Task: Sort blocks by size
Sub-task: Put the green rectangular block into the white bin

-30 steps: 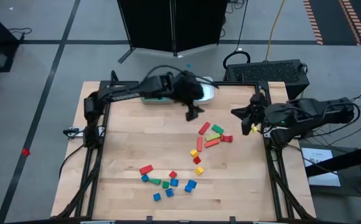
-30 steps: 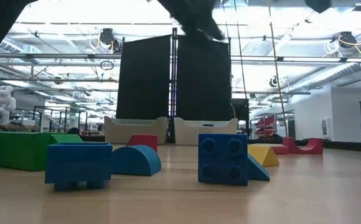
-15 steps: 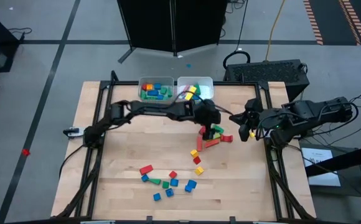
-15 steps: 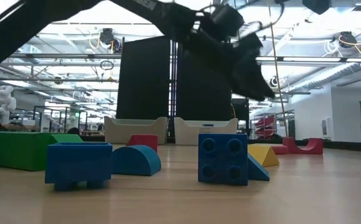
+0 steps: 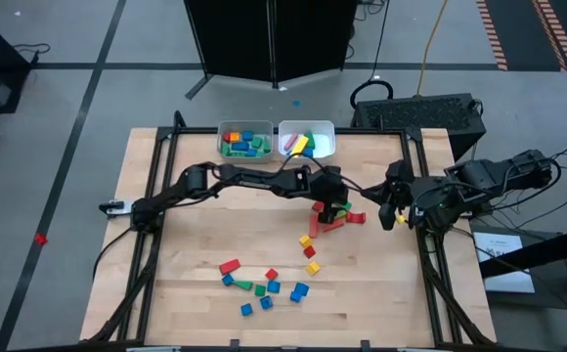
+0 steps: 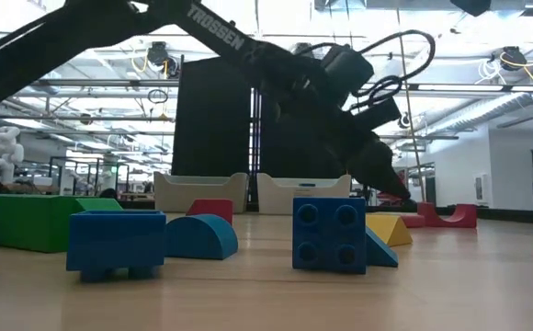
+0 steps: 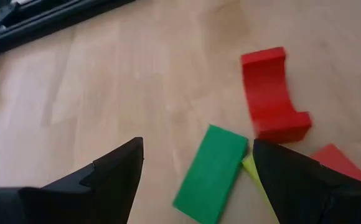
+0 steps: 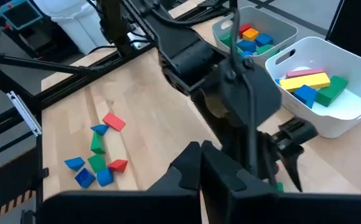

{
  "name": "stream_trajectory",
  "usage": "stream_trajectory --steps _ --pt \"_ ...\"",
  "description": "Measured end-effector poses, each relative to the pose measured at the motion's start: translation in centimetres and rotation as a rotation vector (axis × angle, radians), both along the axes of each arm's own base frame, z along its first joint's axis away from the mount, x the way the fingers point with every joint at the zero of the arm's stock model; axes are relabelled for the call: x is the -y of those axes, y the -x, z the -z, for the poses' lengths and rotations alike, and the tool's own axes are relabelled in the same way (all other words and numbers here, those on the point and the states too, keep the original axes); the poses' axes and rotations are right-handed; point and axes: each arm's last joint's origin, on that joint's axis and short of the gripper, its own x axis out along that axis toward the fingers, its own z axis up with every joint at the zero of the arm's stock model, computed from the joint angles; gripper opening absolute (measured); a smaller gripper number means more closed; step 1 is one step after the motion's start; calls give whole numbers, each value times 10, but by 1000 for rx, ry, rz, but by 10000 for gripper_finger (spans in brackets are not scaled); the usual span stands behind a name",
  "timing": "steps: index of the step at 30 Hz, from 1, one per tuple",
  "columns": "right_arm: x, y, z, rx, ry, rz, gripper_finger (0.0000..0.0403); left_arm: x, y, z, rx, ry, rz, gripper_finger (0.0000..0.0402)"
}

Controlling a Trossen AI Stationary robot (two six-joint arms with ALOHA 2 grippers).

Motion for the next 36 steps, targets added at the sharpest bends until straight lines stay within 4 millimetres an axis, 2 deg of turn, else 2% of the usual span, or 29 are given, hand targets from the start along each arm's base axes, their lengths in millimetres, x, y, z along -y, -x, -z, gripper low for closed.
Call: stream_trajectory --steps 5,14,18,24,27,32,34,36 --pt "0 0 0 3 -12 -2 0 -11 1 23 -42 42 -55 304" --pt "-1 0 0 -7 -2 -26 0 -14 2 34 -76 109 -4 294" --pt "-1 0 0 -7 6 -33 0 -8 1 36 -85 113 12 244" --pt "-1 -1 -1 6 2 -33 0 -7 2 37 -97 178 -21 124" --pt "-1 -2 -3 25 0 -36 0 -8 2 37 -96 228 -65 115" --pt "-1 -2 -3 26 4 -39 0 -9 6 26 -105 347 -166 115" --pt "-1 -2 -3 27 14 -45 0 -7 9 15 -108 366 -182 115" --pt "-2 -3 -4 35 20 -51 0 -7 11 -5 -77 359 -183 115"
